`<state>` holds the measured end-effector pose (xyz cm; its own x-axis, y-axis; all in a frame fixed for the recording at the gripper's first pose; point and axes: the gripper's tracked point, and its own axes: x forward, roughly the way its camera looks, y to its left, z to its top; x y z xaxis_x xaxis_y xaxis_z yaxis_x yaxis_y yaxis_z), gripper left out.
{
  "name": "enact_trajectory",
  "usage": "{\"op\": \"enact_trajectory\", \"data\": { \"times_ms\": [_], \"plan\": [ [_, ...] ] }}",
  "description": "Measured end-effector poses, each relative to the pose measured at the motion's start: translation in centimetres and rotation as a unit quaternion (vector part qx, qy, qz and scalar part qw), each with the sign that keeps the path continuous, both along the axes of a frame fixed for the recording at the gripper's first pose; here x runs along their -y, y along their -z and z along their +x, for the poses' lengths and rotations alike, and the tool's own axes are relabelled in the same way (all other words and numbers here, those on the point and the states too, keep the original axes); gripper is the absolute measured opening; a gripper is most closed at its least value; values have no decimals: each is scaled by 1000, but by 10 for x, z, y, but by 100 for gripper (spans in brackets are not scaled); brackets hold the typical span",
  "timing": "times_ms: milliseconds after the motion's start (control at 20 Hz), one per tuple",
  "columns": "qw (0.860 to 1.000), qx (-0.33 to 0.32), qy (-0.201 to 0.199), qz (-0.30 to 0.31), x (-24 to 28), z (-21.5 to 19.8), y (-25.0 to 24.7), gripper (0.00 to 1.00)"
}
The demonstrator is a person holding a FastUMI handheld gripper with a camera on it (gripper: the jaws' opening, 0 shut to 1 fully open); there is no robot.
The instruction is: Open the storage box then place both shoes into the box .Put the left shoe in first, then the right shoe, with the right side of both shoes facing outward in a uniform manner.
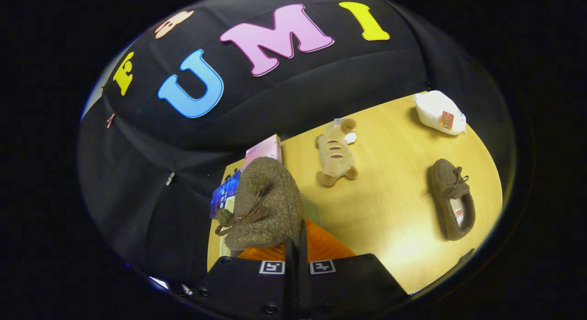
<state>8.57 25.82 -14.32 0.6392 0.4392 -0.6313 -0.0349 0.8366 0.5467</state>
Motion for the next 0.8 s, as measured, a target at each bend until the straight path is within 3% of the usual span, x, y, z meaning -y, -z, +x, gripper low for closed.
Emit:
{"op": "enact_trajectory", "data": {
  "times_ms": [300, 800],
  "plan": [
    [1000, -6, -8, -10, -69, 4, 3, 5],
    [996, -63, 0, -60, -135, 1, 71, 6]
  ]
}}
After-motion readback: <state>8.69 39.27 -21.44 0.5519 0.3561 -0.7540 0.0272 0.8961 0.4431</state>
